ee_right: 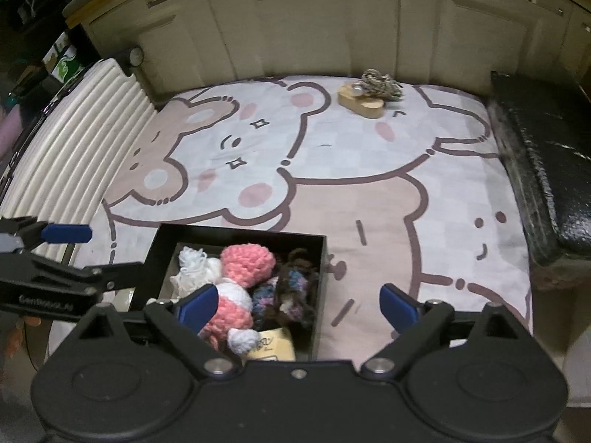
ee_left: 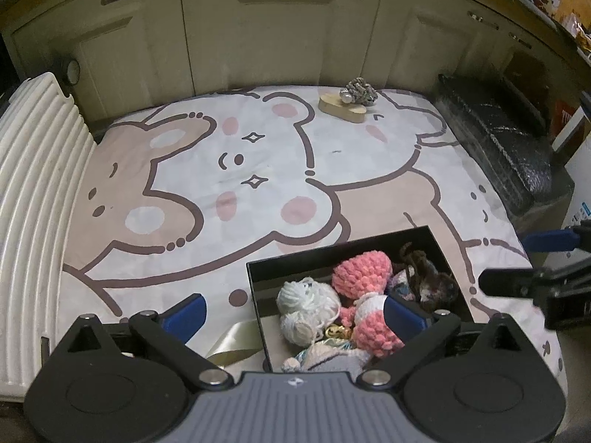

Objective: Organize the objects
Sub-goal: 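Raise both tools away from the black box, then move both tools toward the wooden stand holding the braided rope knot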

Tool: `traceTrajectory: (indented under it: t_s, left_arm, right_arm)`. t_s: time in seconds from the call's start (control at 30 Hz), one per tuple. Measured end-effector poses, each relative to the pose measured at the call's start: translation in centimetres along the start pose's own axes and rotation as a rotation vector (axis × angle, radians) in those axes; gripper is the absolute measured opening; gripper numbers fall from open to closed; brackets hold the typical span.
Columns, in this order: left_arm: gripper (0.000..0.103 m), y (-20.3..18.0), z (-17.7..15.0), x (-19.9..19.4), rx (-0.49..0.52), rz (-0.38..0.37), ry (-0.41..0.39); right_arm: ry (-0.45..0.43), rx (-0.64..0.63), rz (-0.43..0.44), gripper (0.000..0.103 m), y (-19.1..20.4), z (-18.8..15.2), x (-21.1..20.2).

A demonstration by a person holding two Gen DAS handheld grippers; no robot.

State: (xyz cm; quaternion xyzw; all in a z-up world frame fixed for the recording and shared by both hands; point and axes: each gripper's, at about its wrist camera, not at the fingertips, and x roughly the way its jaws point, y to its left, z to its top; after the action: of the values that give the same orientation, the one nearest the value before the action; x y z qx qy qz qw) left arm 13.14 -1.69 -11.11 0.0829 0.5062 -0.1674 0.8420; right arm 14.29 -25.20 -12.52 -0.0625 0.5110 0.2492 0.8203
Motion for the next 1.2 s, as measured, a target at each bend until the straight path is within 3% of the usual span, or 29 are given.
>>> traceTrajectory:
  t_s: [0.3,0.83,1.2]
  left_arm:
    - [0.103,0.1,-0.5,-1.1,-0.004,0.018,-0.001]
    - [0.103,0.5,-0.8,-1.9,-0.025,0.026,-0.01]
    - [0.103,1.2,0.6,-2.4,-0.076,0.022,-0.108]
  right_arm:
    - [0.001,0.016,-0.046,0.103,-0.7,-0.6,-0.2]
    - [-0.021,-0.01,-0.054,0.103,0.0,-0.8,-1.3]
    - [-0.117,0.033,-0.048,0.103,-0.6,0.0,-1.5]
